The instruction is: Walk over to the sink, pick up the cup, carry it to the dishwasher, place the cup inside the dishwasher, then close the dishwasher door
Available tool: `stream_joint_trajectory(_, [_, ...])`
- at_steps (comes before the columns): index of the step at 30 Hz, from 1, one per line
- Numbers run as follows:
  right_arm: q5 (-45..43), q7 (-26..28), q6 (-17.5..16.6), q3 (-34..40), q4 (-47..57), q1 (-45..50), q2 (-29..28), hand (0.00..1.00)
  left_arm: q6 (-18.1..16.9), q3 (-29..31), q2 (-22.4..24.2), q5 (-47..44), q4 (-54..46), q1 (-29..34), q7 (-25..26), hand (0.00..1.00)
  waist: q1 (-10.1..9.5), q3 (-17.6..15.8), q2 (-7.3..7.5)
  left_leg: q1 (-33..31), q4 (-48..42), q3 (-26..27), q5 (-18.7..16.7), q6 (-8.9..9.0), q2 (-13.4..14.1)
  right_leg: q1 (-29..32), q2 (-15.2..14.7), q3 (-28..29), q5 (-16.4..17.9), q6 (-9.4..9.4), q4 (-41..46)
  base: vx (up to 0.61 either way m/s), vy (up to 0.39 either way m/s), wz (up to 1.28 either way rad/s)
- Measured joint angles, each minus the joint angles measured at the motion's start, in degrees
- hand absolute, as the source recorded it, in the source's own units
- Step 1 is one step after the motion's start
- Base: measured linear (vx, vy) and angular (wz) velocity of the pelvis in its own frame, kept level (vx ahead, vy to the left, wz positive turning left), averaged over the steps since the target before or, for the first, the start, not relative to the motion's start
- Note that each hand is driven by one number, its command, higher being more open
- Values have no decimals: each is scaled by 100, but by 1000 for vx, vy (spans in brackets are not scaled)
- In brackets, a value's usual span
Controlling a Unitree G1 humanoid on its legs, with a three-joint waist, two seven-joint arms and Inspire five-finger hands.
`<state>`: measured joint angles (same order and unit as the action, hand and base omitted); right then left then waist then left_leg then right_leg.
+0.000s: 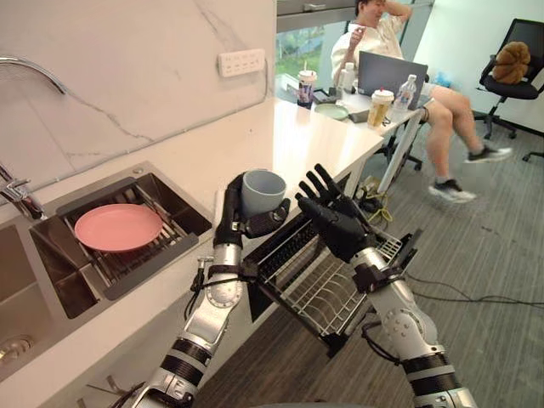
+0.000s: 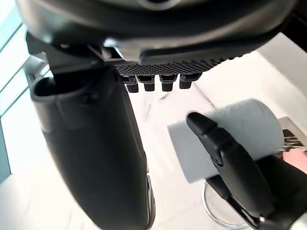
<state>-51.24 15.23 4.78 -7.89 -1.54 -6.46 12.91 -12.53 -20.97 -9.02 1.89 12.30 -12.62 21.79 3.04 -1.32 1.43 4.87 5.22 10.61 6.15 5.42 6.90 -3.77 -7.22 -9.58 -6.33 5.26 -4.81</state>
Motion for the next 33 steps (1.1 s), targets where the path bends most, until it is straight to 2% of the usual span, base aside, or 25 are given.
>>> stream_joint_trajectory(2, [149, -12, 0, -157, -34, -14, 37, 100, 19, -215, 32, 0, 86, -1, -120, 0, -14, 0, 0, 1, 0, -10, 1, -1, 3, -7, 0, -8, 0, 0, 0, 0, 0, 0])
stream_joint_trajectory(10, [643, -236, 81, -384, -275, -177, 234, 100, 204, -383, 80, 6, 215, 0, -294, 0, -64, -4, -2, -12, 0, -57, 2, -2, 21, -24, 1, -51, -1, -3, -1, 0, 0, 2])
stream_joint_trajectory(18, [1749, -675, 302, -655, -478, -580, 428, 100, 375, -610, -26, -23, 215, -93, -349, 0, -80, -17, 4, -17, -2, -97, 4, -4, 19, -46, 2, -93, 0, -5, -1, -1, 0, 1])
stream_joint_trajectory(25, [1695, -1398, 313, -756, -490, -864, 386, 100, 446, -709, -33, -95, 215, -373, -300, 0, -78, -131, 11, -9, -26, -108, 12, -8, 20, -58, 18, -103, -4, -11, -1, -2, 0, 0])
stream_joint_trajectory(33, [1526, -1848, 302, -815, -509, -870, 59, 100, 569, -659, -33, -201, 214, -409, -144, 0, -81, -143, 8, -22, -29, -135, 13, -10, 19, -62, 12, -133, -3, -11, -3, 0, 0, 1])
